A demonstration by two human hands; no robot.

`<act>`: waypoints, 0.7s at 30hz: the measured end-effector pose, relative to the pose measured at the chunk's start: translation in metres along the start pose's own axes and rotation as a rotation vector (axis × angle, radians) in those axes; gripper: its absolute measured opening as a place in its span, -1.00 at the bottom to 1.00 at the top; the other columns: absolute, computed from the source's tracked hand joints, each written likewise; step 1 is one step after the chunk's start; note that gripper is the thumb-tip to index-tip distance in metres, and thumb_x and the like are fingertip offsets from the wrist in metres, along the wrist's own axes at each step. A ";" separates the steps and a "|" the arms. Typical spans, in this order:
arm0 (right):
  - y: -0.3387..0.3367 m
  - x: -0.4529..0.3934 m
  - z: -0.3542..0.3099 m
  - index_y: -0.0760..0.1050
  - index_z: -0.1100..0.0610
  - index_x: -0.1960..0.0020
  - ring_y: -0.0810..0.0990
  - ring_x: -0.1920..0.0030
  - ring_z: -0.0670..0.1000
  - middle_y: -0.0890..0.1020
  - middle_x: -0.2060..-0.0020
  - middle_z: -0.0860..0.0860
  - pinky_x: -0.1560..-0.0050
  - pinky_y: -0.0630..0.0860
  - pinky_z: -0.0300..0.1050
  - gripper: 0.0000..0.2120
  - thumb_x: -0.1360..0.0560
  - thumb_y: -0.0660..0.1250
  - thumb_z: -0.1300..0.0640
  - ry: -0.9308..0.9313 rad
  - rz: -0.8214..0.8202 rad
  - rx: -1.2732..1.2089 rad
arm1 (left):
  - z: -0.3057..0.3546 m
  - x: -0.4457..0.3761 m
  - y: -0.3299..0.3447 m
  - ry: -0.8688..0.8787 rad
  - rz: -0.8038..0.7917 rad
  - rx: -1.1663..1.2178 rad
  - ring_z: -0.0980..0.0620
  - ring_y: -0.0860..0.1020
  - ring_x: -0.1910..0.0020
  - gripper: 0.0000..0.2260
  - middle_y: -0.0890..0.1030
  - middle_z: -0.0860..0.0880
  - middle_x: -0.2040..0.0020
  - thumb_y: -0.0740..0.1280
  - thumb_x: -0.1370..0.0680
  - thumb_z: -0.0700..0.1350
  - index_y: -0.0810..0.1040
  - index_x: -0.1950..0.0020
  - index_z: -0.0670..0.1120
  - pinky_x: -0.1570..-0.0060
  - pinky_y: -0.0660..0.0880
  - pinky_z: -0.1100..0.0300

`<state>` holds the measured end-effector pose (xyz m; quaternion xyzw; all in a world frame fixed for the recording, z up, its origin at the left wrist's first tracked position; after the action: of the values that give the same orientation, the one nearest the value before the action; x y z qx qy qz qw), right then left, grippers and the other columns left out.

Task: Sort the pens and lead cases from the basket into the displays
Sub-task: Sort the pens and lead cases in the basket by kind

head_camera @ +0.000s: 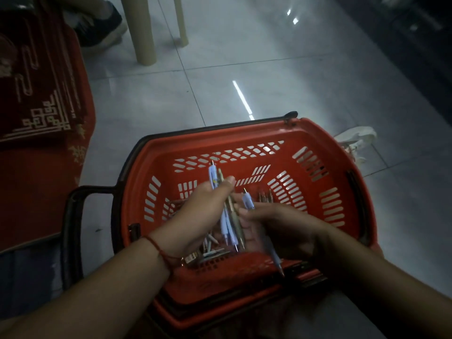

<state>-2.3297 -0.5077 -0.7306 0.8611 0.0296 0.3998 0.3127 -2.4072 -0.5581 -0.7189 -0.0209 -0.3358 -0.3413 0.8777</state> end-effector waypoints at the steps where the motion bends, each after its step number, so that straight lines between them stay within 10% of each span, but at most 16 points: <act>1: -0.002 0.003 0.002 0.53 0.11 -0.34 0.61 -0.20 0.16 0.62 -0.22 0.18 -0.29 0.52 0.15 -0.66 -0.62 0.17 0.21 0.005 0.007 -0.025 | 0.003 0.000 -0.003 0.022 0.020 0.031 -0.01 0.64 0.38 -0.68 0.68 -0.11 0.27 0.18 -0.66 0.05 0.52 -0.04 -0.21 0.47 0.50 0.26; 6: -0.042 0.015 0.008 0.55 0.21 -0.16 0.67 0.19 0.04 0.68 0.10 0.12 0.24 0.60 -0.15 -0.69 -0.65 0.16 0.02 0.074 0.292 -0.005 | 0.009 0.000 -0.028 0.113 0.180 -0.087 -0.03 0.57 0.38 -0.70 0.56 -0.05 0.36 0.17 -0.66 0.08 0.46 -0.05 -0.16 0.35 0.54 0.14; 11: -0.105 0.030 -0.022 0.60 0.19 -0.13 0.54 0.09 0.00 0.56 0.08 0.07 0.04 0.48 -0.11 -0.53 -0.65 0.11 -0.16 -0.036 0.618 0.251 | -0.015 -0.009 -0.026 0.065 0.135 -0.392 0.03 0.52 0.37 -0.77 0.51 -0.04 0.29 0.19 -0.65 0.07 0.49 -0.01 -0.07 0.30 0.53 0.12; 15: -0.129 0.033 -0.058 0.61 0.18 -0.03 0.40 0.31 -0.13 0.47 0.30 -0.09 0.31 0.30 -0.25 -0.64 -0.66 0.17 -0.05 -0.156 0.794 0.555 | -0.044 -0.016 -0.021 -0.059 0.030 -0.478 0.05 0.53 0.39 -0.80 0.53 -0.06 0.29 0.17 -0.66 0.01 0.44 -0.24 -0.01 0.38 0.50 0.18; 21: -0.161 0.008 -0.071 0.54 0.19 -0.09 0.65 0.15 0.02 0.64 0.03 0.14 0.23 0.60 -0.22 -0.89 -0.57 0.33 0.24 -0.158 0.854 0.685 | -0.046 -0.018 -0.017 0.090 0.023 -1.091 0.07 0.47 0.36 -0.84 0.50 0.03 0.28 0.19 -0.64 0.10 0.39 0.05 0.05 0.40 0.29 0.17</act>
<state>-2.3422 -0.3397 -0.7812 0.8764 -0.2174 0.3930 -0.1740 -2.4015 -0.5727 -0.7688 -0.4621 -0.0719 -0.4570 0.7566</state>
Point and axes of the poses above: each hand's wrist, its own x-axis away from the middle knuckle, its own y-axis out of the palm, z = x × y, the point moved 10 cm from there along -x, towards the middle knuckle
